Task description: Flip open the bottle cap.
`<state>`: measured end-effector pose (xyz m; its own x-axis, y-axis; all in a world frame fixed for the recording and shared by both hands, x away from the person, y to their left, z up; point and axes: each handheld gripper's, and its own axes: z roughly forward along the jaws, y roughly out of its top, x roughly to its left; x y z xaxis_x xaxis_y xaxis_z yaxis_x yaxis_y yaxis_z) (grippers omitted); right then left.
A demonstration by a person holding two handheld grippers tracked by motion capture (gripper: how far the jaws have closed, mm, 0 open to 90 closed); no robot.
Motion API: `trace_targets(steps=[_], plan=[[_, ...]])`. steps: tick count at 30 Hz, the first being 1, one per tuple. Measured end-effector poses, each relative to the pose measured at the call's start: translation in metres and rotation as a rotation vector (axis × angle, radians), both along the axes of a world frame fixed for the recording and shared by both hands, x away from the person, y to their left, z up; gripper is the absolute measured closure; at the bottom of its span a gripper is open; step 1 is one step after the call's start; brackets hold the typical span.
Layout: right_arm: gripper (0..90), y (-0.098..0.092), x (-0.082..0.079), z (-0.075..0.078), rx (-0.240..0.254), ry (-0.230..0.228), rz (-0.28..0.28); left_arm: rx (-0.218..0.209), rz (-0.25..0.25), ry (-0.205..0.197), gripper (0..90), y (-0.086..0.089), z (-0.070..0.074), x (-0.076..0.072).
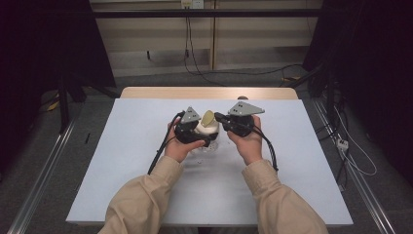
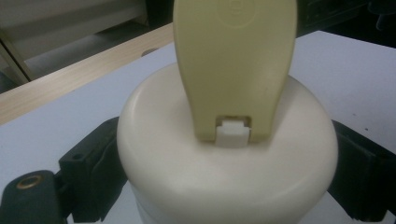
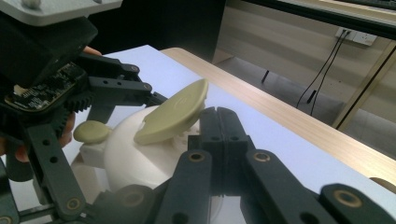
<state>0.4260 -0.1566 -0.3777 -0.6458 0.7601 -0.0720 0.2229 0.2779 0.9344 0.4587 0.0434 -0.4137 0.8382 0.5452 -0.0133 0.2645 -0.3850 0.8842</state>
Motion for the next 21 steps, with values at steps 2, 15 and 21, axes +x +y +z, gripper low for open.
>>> trace_targets(steps=[2, 15, 21], plan=[[90.0, 0.0007, -0.0003, 0.0003, -0.002, -0.002, -0.003, 0.000, 0.000, 0.000, 10.1, 0.0000, 0.0000, 0.0000], [90.0, 0.0018, -0.0013, 0.0022, 0.009, 0.000, -0.002, 0.001, 0.001, 0.000, 10.1, -0.0001, 0.0001, -0.0001], [90.0, 0.0026, -0.0013, 0.0021, 0.012, 0.001, -0.002, 0.001, 0.001, 0.000, 10.1, 0.0000, 0.0001, -0.0001]])
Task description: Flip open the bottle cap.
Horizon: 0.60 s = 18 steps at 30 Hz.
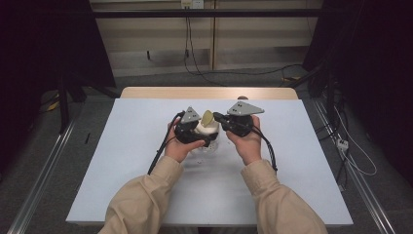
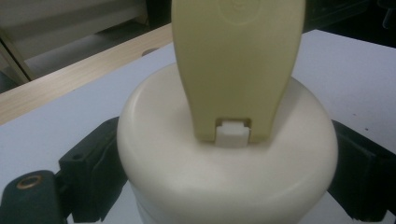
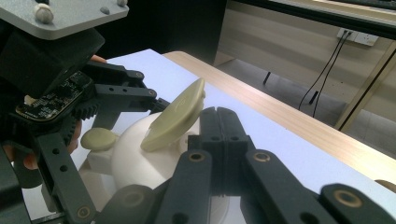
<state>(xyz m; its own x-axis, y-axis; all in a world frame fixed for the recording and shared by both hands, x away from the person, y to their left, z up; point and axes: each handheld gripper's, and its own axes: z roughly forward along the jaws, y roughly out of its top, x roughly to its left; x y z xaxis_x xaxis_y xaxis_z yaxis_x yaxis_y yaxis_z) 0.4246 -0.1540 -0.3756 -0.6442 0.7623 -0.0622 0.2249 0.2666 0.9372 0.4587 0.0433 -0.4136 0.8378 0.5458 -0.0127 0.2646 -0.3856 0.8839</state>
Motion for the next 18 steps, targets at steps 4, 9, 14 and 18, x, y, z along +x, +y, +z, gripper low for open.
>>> trace_targets(steps=[4, 9, 14, 18], plan=[[90.0, 0.0005, -0.0005, -0.0011, 0.014, 0.004, 0.002, -0.004, 0.001, 0.001, 10.1, -0.0005, -0.0004, 0.0001], [90.0, 0.0028, 0.0039, 0.0020, 0.039, -0.001, 0.002, 0.002, -0.010, 0.006, 10.1, 0.0005, 0.0004, 0.0016], [90.0, 0.0015, 0.0055, 0.0054, 0.070, 0.009, 0.009, -0.004, -0.010, 0.003, 10.1, 0.0010, -0.0001, 0.0014], [90.0, 0.0036, 0.0048, 0.0047, 0.044, 0.012, 0.009, 0.005, -0.006, 0.004, 10.1, 0.0006, 0.0009, 0.0004]])
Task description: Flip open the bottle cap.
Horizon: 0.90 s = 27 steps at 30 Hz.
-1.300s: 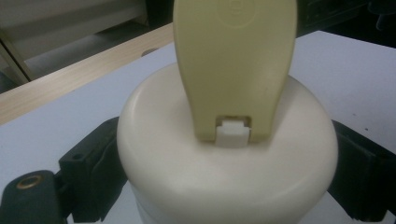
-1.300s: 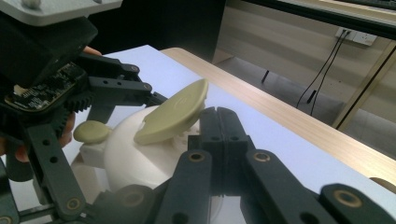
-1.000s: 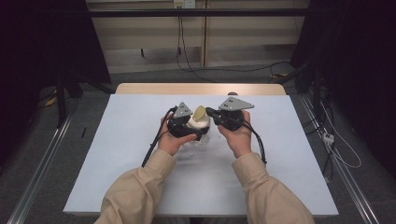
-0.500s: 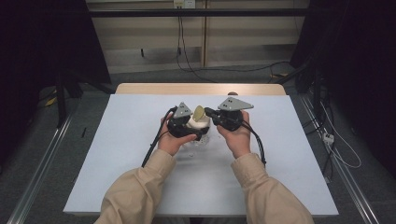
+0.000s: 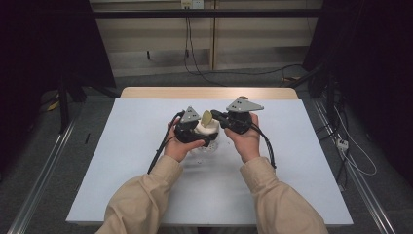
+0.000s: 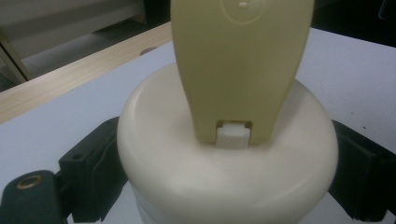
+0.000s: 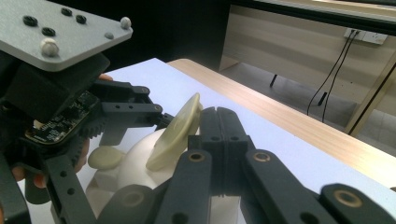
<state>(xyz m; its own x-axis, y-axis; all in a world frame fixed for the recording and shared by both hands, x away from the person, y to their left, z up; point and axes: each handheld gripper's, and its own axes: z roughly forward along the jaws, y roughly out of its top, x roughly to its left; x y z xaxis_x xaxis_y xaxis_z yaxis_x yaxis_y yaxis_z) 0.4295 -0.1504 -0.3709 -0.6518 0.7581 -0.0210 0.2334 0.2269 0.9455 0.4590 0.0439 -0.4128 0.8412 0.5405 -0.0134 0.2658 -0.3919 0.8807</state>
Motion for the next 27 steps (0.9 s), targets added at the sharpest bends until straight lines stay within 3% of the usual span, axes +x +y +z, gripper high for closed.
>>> trace_targets(steps=[27], plan=[[90.0, 0.0017, -0.0057, 0.0051, 0.007, -0.011, 0.003, -0.013, 0.014, 0.007, 10.0, 0.0024, 0.0004, -0.0027]])
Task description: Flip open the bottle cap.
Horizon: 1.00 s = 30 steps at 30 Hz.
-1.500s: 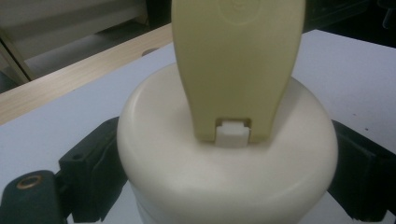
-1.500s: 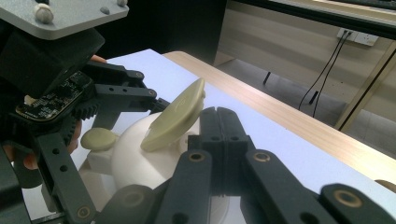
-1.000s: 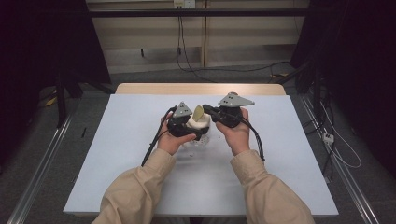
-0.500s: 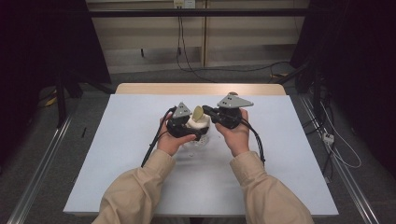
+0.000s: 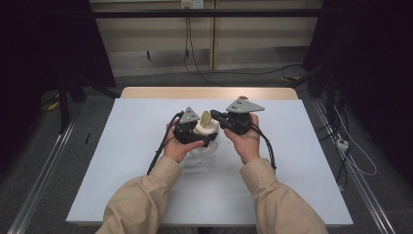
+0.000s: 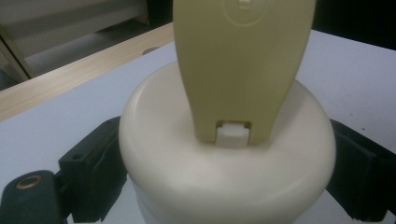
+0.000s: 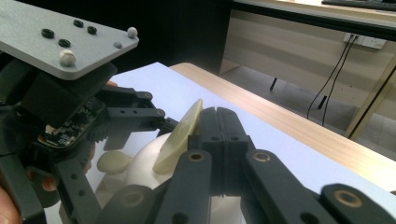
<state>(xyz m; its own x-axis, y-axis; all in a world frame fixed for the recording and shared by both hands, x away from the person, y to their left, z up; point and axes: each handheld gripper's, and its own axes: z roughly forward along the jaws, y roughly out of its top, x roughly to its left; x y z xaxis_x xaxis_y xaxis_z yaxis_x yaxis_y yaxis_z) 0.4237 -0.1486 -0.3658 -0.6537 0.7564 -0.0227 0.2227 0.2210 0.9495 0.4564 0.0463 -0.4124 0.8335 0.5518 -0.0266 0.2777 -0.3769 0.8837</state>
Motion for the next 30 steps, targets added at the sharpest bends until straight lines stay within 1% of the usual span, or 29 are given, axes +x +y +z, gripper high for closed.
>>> trace_targets(steps=[1, 3, 4, 5, 6, 7, 9, 11, 13, 16, 18, 19, 20, 21, 22, 23, 24, 26, 28, 29, 30], plan=[[90.0, 0.000, 0.000, 0.000, 0.000, 0.000, 0.001, 0.005, 0.001, -0.008, 10.0, 0.001, 0.000, 0.000], [90.0, 0.000, 0.000, 0.000, -0.001, -0.001, 0.001, -0.003, -0.002, 0.005, 10.0, 0.001, 0.000, 0.000], [90.0, 0.000, 0.000, 0.000, -0.001, -0.001, 0.000, 0.002, -0.003, -0.003, 9.8, 0.002, 0.001, 0.000], [90.0, 0.001, 0.000, 0.000, -0.001, -0.003, 0.001, -0.018, -0.002, 0.016, 9.5, 0.003, 0.001, 0.000], [90.0, 0.001, -0.001, 0.000, 0.001, -0.002, 0.002, -0.026, -0.005, 0.023, 9.2, 0.004, 0.002, 0.000], [90.0, 0.002, -0.001, 0.000, 0.000, -0.001, 0.004, -0.030, -0.007, 0.022, 9.3, 0.005, 0.003, 0.000], [90.0, 0.003, -0.001, 0.000, -0.002, 0.000, 0.004, -0.023, -0.009, 0.014, 9.3, 0.006, 0.005, -0.001], [90.0, 0.004, -0.001, 0.000, -0.001, 0.000, 0.007, -0.032, -0.012, 0.023, 9.2, 0.009, 0.007, -0.002], [90.0, 0.006, -0.002, 0.000, 0.000, 0.000, 0.011, -0.027, -0.021, 0.015, 9.0, 0.012, 0.010, -0.005], [90.0, 0.010, -0.004, 0.002, -0.003, -0.005, 0.019, -0.030, -0.032, 0.011, 8.6, 0.020, 0.013, -0.012], [90.0, 0.012, -0.005, 0.003, 0.001, -0.007, 0.025, -0.020, -0.033, -0.013, 8.3, 0.027, 0.016, -0.017], [90.0, 0.013, -0.006, 0.003, -0.002, -0.008, 0.028, -0.031, -0.035, 0.000, 8.3, 0.030, 0.016, -0.020], [90.0, 0.014, -0.007, 0.004, -0.002, -0.011, 0.033, -0.028, -0.037, -0.007, 8.1, 0.034, 0.017, -0.023], [90.0, 0.015, -0.007, 0.004, -0.003, -0.010, 0.036, -0.033, -0.039, 0.001, 8.1, 0.036, 0.017, -0.025], [90.0, 0.016, -0.008, 0.004, -0.004, -0.010, 0.039, -0.024, -0.041, -0.005, 8.1, 0.040, 0.018, -0.026], [90.0, 0.017, -0.009, 0.005, -0.002, -0.010, 0.041, -0.028, -0.033, -0.002, 8.0, 0.042, 0.018, -0.028], [90.0, 0.018, -0.009, 0.005, -0.005, -0.012, 0.040, -0.032, -0.033, -0.001, 8.0, 0.044, 0.018, -0.029], [90.0, 0.020, -0.010, 0.005, -0.006, -0.014, 0.042, -0.022, -0.031, -0.007, 8.1, 0.048, 0.018, -0.030], [90.0, 0.020, -0.011, 0.006, -0.006, -0.014, 0.040, -0.018, -0.032, -0.002, 8.1, 0.050, 0.017, -0.031], [90.0, 0.020, -0.011, 0.006, -0.008, -0.015, 0.041, -0.024, -0.029, 0.005, 8.1, 0.051, 0.016, -0.031], [90.0, 0.019, -0.012, 0.006, -0.010, -0.017, 0.040, -0.021, -0.031, 0.003, 8.1, 0.053, 0.016, -0.031]])
